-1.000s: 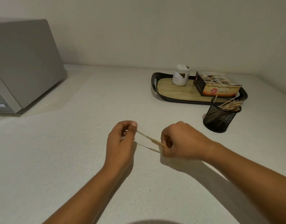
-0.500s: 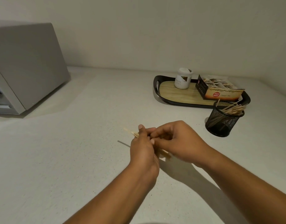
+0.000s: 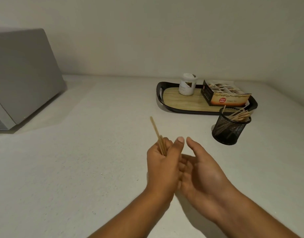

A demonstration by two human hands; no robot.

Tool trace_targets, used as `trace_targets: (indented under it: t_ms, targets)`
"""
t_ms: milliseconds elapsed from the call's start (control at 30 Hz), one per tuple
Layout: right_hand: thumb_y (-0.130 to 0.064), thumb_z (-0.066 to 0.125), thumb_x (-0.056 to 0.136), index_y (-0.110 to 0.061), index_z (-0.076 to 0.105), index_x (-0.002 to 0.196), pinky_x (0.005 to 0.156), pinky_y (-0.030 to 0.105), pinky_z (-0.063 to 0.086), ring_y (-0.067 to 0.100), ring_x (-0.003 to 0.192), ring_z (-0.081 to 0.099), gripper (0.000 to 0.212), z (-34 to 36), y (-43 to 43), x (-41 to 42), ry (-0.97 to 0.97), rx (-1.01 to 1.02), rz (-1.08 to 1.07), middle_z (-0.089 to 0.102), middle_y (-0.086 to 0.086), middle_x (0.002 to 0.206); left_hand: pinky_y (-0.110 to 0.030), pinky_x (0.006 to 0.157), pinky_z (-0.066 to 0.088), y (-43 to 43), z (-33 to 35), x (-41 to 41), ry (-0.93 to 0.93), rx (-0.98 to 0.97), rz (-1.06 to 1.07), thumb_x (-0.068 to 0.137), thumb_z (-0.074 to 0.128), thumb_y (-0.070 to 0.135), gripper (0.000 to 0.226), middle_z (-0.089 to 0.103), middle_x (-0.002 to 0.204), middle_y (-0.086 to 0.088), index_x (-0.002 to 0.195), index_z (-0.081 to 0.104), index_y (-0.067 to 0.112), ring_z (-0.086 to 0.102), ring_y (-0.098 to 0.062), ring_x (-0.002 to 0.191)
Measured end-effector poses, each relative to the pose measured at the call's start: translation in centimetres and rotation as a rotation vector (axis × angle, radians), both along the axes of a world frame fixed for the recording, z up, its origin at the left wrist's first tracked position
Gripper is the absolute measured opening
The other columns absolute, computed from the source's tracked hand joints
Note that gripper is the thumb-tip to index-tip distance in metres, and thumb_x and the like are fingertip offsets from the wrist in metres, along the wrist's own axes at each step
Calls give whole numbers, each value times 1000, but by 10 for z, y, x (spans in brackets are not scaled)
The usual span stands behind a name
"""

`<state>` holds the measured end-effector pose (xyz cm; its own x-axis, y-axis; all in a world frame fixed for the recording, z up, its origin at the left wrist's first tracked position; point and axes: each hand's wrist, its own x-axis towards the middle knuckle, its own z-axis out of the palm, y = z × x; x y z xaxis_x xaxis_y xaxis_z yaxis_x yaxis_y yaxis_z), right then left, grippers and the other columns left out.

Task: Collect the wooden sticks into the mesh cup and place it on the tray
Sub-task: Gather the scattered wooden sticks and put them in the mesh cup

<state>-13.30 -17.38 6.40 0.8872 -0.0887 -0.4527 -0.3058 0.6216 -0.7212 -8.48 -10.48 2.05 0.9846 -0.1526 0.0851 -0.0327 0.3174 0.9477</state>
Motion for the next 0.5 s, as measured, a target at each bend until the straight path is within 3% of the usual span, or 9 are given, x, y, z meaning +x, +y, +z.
trace_targets:
  t_ms: [100,200,233,333,433,500]
  targets:
    - [-46,52,95,-18,53,139,109,34,39,16,127,54,52,2,-14,-2,-42,-450,-116,58,3,140,-35,70,50,1,-12,-3,-6,76,-42,76,69,52,46,40,52,0,53,41,24,41,-17,54]
    - [-28,56,97,-33,55,136,81,11,47,3,120,57,39,6,-27,-5,-215,-787,-118,59,-14,133,-29,60,45,2,-29,-6,-49,162,-90,87,69,35,45,41,49,6,51,42,26,39,-11,50]
    - [-23,57,97,-37,54,136,78,9,50,-3,119,56,41,4,-31,-5,-291,-887,-98,58,-19,134,-27,57,43,2,-32,-7,-75,184,-110,90,67,29,47,41,48,10,50,42,27,37,-8,48]
    - [-19,53,99,-40,40,146,105,16,42,-11,132,42,53,2,-36,-9,-563,-1178,-49,46,-23,146,-32,56,44,1,-32,-8,-133,198,-146,92,63,29,47,44,48,11,49,45,28,38,-8,48]
    - [-36,45,100,-35,21,155,117,22,27,-6,145,22,60,0,-34,-16,-749,-1494,177,24,-24,160,-36,55,45,1,-31,-11,-99,150,-202,83,59,41,39,52,57,-2,56,53,14,50,-18,58]
    - [-48,39,100,-36,29,153,116,21,25,-12,143,18,55,-4,-33,-19,-726,-1624,404,20,-32,158,-21,64,52,2,-38,-11,-87,157,-197,83,56,32,20,61,66,14,65,63,28,59,-3,68]
